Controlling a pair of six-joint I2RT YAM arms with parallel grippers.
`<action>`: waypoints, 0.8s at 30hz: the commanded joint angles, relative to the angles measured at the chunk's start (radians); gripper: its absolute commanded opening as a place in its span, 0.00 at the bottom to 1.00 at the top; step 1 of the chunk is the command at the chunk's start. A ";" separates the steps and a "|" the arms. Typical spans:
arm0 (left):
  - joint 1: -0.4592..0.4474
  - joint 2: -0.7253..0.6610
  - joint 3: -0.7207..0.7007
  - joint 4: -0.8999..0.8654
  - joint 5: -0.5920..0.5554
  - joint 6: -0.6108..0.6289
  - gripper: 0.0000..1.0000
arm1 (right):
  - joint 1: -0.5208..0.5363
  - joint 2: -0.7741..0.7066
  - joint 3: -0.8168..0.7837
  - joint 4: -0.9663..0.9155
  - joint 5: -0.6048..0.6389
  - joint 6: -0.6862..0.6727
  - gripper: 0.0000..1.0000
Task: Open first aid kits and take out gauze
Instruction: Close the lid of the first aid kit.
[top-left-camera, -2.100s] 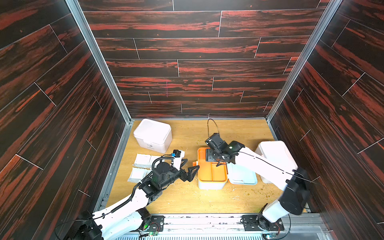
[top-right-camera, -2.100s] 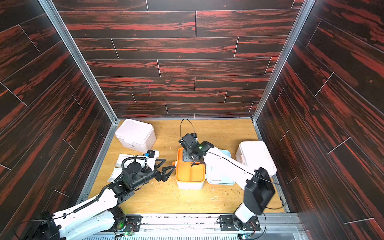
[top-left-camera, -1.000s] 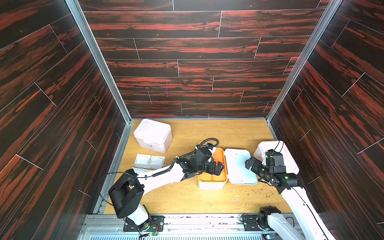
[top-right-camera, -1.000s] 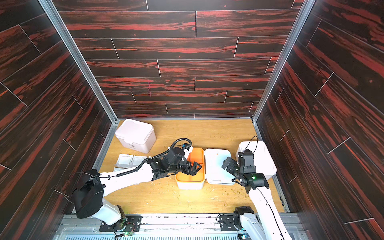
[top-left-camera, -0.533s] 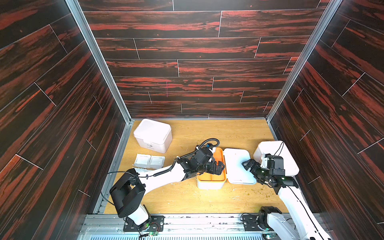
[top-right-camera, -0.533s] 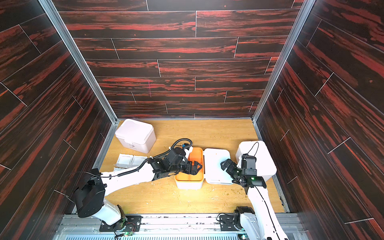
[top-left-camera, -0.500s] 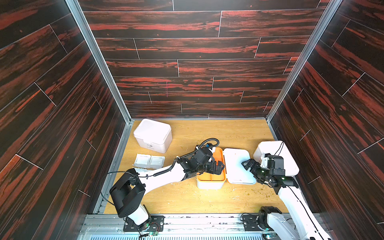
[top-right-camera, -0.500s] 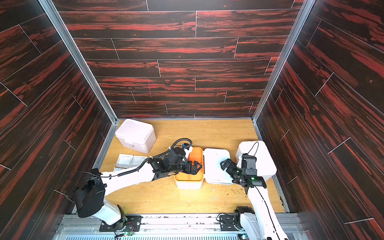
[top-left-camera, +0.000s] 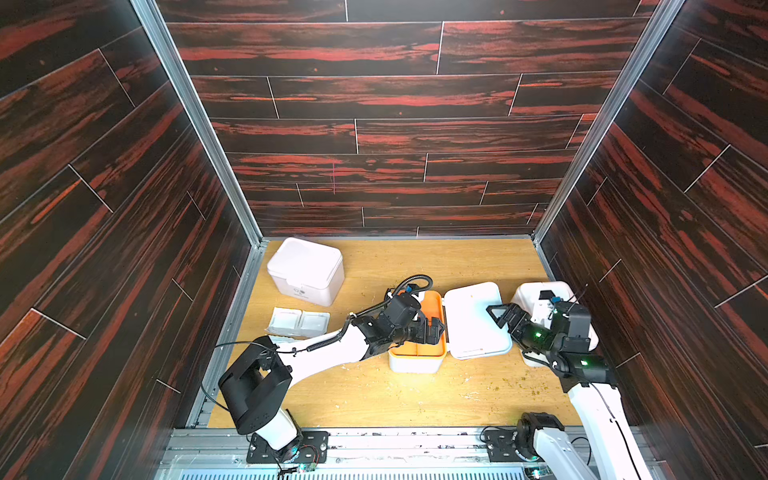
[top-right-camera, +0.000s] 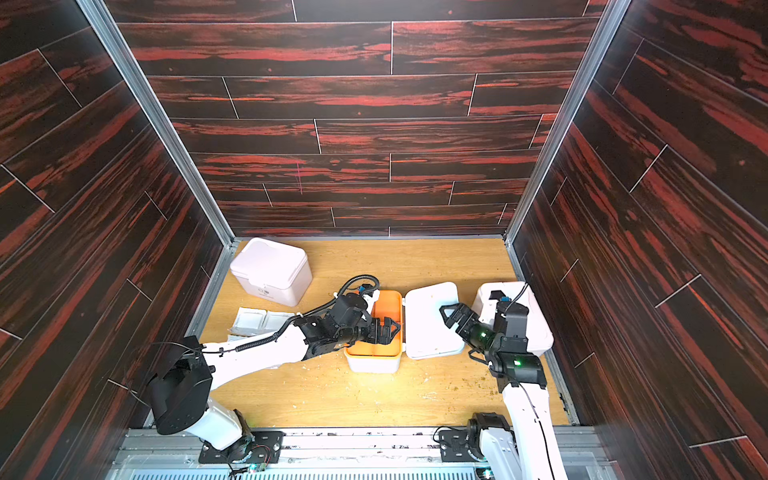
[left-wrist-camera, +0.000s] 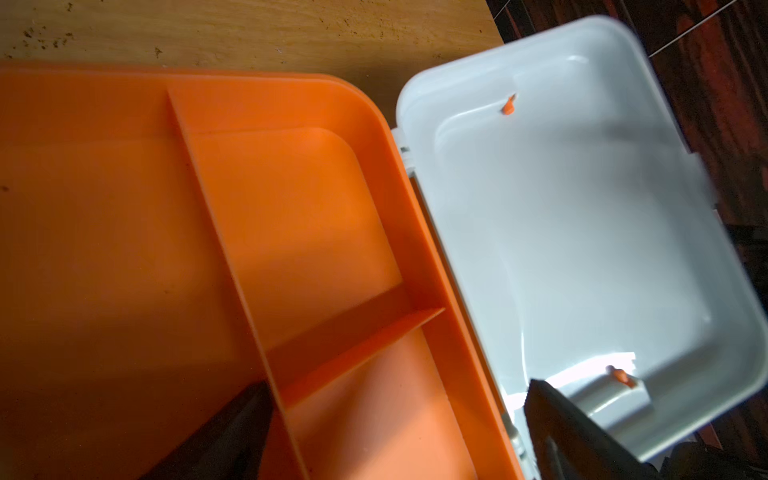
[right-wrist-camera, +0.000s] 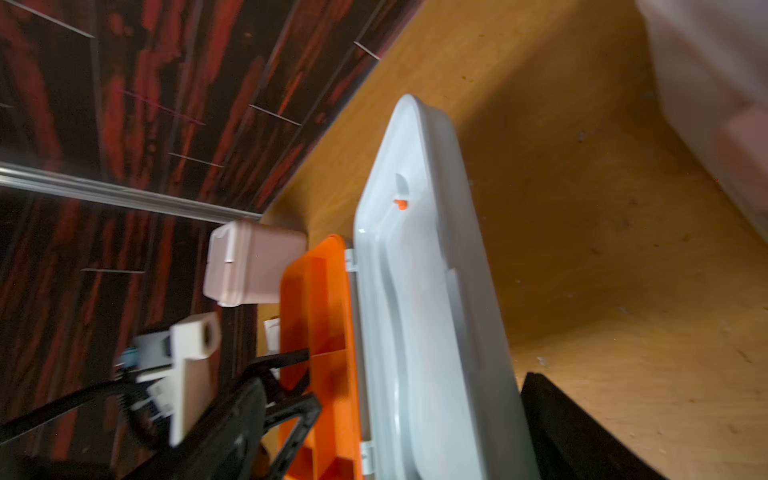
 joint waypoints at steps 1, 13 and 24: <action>-0.025 0.013 -0.016 0.077 0.079 -0.032 0.99 | 0.012 -0.011 0.045 0.023 -0.167 0.031 0.98; -0.034 0.023 -0.042 0.211 0.083 -0.127 0.98 | 0.013 0.008 0.098 0.151 -0.375 0.078 0.98; -0.041 -0.066 -0.107 0.296 0.025 -0.138 0.98 | 0.043 0.065 0.117 0.201 -0.432 0.077 0.98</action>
